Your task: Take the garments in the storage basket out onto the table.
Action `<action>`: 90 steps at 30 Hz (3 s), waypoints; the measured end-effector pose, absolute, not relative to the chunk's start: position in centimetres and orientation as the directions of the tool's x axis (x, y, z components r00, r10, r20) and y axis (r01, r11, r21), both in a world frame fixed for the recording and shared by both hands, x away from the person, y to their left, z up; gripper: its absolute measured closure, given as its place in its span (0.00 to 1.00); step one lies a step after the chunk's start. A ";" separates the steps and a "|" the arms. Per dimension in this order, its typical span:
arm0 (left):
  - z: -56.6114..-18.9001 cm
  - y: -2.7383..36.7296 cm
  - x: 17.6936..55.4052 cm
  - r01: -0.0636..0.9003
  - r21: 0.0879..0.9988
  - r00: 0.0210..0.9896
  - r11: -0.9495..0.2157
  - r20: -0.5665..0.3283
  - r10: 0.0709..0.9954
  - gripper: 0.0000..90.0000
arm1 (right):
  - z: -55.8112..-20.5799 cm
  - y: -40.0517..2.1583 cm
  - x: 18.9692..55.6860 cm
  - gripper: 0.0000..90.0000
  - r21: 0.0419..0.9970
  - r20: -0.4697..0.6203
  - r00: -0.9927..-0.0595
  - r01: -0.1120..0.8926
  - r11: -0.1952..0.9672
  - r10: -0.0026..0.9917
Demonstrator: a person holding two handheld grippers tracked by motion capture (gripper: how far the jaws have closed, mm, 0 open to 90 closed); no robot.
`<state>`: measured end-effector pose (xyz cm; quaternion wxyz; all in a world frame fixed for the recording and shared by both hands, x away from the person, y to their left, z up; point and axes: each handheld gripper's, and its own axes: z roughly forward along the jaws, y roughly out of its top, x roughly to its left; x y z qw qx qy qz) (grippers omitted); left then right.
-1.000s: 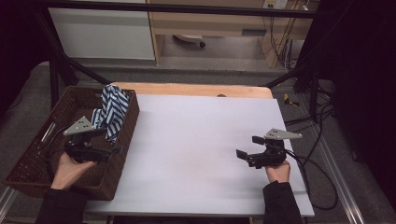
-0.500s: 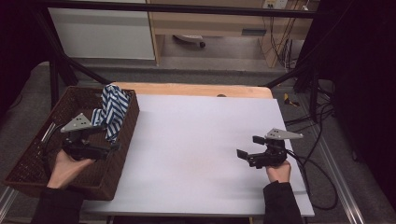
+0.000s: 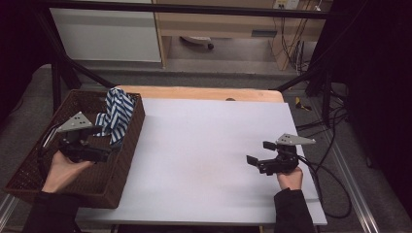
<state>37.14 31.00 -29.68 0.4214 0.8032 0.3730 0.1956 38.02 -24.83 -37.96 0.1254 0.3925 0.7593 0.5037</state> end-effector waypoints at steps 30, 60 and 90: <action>-26.0 31.0 39.1 0.428 0.810 0.615 -0.400 0.063 0.786 0.02 | -38.0 -24.7 38.0 0.05 0.863 0.204 -0.661 0.470 0.187 0.722; -26.9 31.3 44.1 0.470 0.811 0.541 -0.348 0.047 0.840 0.02 | -38.1 -24.6 38.1 0.05 0.861 0.201 -0.662 0.470 0.191 0.722; -30.4 32.2 48.6 0.534 0.778 0.453 -0.330 0.067 0.889 0.04 | -38.3 -24.5 38.2 0.05 0.857 0.193 -0.665 0.472 0.206 0.722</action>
